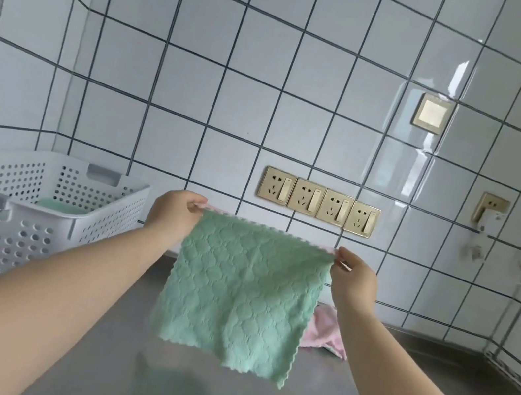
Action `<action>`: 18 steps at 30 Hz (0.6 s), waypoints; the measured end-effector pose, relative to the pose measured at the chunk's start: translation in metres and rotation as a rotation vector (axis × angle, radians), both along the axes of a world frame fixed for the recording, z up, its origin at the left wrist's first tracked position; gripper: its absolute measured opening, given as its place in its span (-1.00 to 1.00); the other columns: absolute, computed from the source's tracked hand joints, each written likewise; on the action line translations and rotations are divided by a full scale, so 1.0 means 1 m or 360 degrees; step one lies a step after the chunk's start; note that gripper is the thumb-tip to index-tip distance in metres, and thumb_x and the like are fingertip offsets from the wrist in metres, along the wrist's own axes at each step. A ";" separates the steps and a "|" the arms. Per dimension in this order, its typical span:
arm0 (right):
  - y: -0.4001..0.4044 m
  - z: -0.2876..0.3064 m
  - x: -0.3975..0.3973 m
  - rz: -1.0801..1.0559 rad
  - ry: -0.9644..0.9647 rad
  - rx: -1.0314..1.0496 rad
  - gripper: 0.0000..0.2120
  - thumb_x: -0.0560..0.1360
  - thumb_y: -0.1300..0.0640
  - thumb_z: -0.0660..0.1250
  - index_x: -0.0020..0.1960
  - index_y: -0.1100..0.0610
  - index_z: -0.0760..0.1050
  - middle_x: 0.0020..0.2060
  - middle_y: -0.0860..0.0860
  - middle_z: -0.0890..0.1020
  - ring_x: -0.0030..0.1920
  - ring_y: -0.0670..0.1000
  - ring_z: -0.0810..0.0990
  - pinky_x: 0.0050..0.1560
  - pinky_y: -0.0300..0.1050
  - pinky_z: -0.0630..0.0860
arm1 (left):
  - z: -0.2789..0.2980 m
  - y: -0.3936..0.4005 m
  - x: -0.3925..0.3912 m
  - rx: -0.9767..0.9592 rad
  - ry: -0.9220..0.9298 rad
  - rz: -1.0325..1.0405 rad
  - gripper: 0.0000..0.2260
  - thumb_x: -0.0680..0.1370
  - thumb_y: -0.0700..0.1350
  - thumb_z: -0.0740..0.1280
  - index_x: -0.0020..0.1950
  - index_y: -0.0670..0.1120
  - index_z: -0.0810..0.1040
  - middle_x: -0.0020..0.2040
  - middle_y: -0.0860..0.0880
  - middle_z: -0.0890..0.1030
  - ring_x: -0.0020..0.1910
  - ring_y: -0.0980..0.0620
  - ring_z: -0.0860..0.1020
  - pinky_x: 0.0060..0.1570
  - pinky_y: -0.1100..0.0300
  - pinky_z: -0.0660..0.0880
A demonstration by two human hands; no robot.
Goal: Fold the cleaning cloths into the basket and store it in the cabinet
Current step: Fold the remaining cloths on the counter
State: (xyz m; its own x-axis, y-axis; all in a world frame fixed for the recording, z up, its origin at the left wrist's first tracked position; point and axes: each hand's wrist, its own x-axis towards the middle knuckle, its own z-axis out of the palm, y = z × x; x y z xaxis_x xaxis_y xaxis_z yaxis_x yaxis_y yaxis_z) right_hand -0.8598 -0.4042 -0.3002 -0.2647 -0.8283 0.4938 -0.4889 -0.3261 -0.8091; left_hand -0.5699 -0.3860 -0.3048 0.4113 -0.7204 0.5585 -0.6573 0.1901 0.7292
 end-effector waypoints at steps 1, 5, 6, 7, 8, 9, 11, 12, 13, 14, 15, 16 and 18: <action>0.006 0.001 -0.001 -0.0008 0.0071 -0.0021 -0.55 0.48 0.35 0.15 0.33 0.13 0.48 0.21 0.03 0.59 -0.22 -0.05 0.56 -0.29 -0.24 0.42 | 0.003 0.005 0.001 -0.0028 -0.0011 -0.0001 -0.73 0.51 -0.27 0.29 0.18 -0.08 0.60 0.17 -0.03 0.62 0.16 0.00 0.55 0.17 0.21 0.40; 0.038 -0.004 -0.014 -0.0057 0.0261 -0.0112 -0.72 0.50 0.25 0.27 0.18 0.13 0.58 0.10 0.06 0.64 0.08 0.06 0.58 0.10 -0.11 0.47 | 0.004 0.042 0.005 -0.0178 -0.0193 0.0051 -0.84 0.48 -0.26 0.34 -0.07 -0.02 0.66 0.04 -0.05 0.62 0.08 -0.05 0.54 0.07 0.17 0.42; 0.046 -0.009 -0.019 -0.0061 0.0337 -0.0129 -0.78 0.51 0.22 0.30 0.13 0.13 0.60 0.06 0.07 0.64 0.05 0.06 0.58 0.06 -0.11 0.47 | 0.001 0.052 0.005 -0.0212 -0.0279 0.0106 -0.86 0.47 -0.25 0.37 -0.10 -0.03 0.66 0.05 -0.07 0.59 0.12 -0.08 0.49 0.10 0.13 0.39; 0.058 -0.018 -0.024 -0.0060 0.0416 -0.0133 -0.82 0.50 0.20 0.32 0.08 0.12 0.62 0.04 0.07 0.61 0.03 0.06 0.57 0.03 -0.13 0.45 | -0.007 0.066 0.005 -0.0223 -0.0356 0.0143 -0.89 0.46 -0.24 0.39 -0.12 -0.05 0.66 0.10 -0.09 0.56 0.18 -0.10 0.44 0.15 0.11 0.36; 0.069 -0.025 -0.028 -0.0050 0.0476 -0.0151 -0.85 0.49 0.19 0.33 0.03 0.11 0.62 0.04 0.07 0.56 0.03 0.06 0.56 0.02 -0.14 0.43 | -0.014 0.077 0.006 -0.0224 -0.0424 0.0130 -0.90 0.46 -0.25 0.40 -0.13 -0.07 0.65 0.16 -0.10 0.54 0.24 -0.12 0.41 0.21 0.08 0.32; 0.082 -0.036 -0.032 -0.0027 0.0513 -0.0159 -0.87 0.48 0.21 0.34 0.00 0.11 0.61 0.04 0.05 0.52 0.03 0.04 0.53 0.02 -0.16 0.40 | -0.025 0.090 0.006 -0.0192 -0.0460 0.0042 -0.89 0.46 -0.28 0.38 -0.13 -0.07 0.63 0.21 -0.10 0.53 0.28 -0.12 0.39 0.27 0.06 0.30; 0.107 -0.054 -0.036 0.0033 0.0550 -0.0160 -0.88 0.46 0.24 0.33 -0.03 0.11 0.58 0.01 -0.02 0.48 0.00 -0.02 0.47 -0.03 -0.22 0.33 | -0.049 0.118 0.004 -0.0099 -0.0427 -0.0203 -0.85 0.50 -0.28 0.33 -0.10 -0.03 0.56 0.21 -0.07 0.56 0.25 -0.07 0.45 0.25 0.08 0.34; 0.121 -0.062 -0.038 0.0082 0.0546 -0.0105 -0.87 0.46 0.26 0.31 -0.03 0.11 0.55 -0.04 -0.05 0.49 -0.05 -0.04 0.46 -0.11 -0.24 0.31 | -0.062 0.133 0.002 -0.0031 -0.0380 -0.0281 -0.85 0.52 -0.25 0.31 -0.08 0.00 0.52 0.14 -0.04 0.59 0.16 -0.04 0.51 0.16 0.10 0.39; 0.134 -0.072 -0.039 0.0132 0.0518 -0.0010 -0.86 0.46 0.26 0.28 -0.03 0.09 0.52 -0.11 -0.06 0.51 -0.12 -0.03 0.46 -0.22 -0.21 0.31 | -0.077 0.147 0.000 0.0041 -0.0337 -0.0305 -0.87 0.53 -0.21 0.31 -0.08 0.03 0.50 0.05 -0.02 0.60 0.05 -0.03 0.53 0.06 0.12 0.41; 0.143 -0.080 -0.041 0.0178 0.0495 0.0091 -0.85 0.46 0.26 0.25 -0.03 0.06 0.50 -0.17 -0.07 0.52 -0.19 -0.01 0.47 -0.30 -0.20 0.33 | -0.089 0.156 -0.001 0.0084 -0.0287 -0.0301 -0.86 0.54 -0.18 0.32 -0.10 0.07 0.47 -0.04 -0.01 0.58 -0.04 -0.03 0.52 -0.03 0.15 0.41; 0.154 -0.092 -0.044 0.0212 0.0476 0.0186 -0.87 0.47 0.24 0.23 -0.04 0.05 0.48 -0.21 -0.08 0.54 -0.24 0.00 0.48 -0.35 -0.23 0.34 | -0.105 0.168 -0.003 0.0137 -0.0236 -0.0298 -0.84 0.53 -0.16 0.33 -0.13 0.11 0.45 -0.09 -0.01 0.55 -0.10 -0.04 0.51 -0.08 0.17 0.39; 0.161 -0.104 -0.048 0.0229 0.0470 0.0233 -0.89 0.48 0.22 0.22 -0.05 0.06 0.47 -0.21 -0.08 0.55 -0.26 0.00 0.49 -0.35 -0.24 0.35 | -0.118 0.177 -0.004 0.0171 -0.0198 -0.0300 -0.82 0.52 -0.13 0.34 -0.16 0.14 0.44 -0.13 -0.02 0.54 -0.14 -0.05 0.50 -0.11 0.16 0.39; 0.175 -0.128 -0.055 0.0257 0.0475 0.0283 -0.93 0.52 0.18 0.21 -0.05 0.07 0.46 -0.16 -0.06 0.58 -0.24 0.01 0.51 -0.36 -0.23 0.35 | -0.140 0.194 -0.006 0.0269 -0.0176 -0.0298 -0.91 0.49 -0.03 0.33 -0.16 0.15 0.44 -0.22 -0.01 0.54 -0.23 -0.02 0.50 -0.15 0.11 0.41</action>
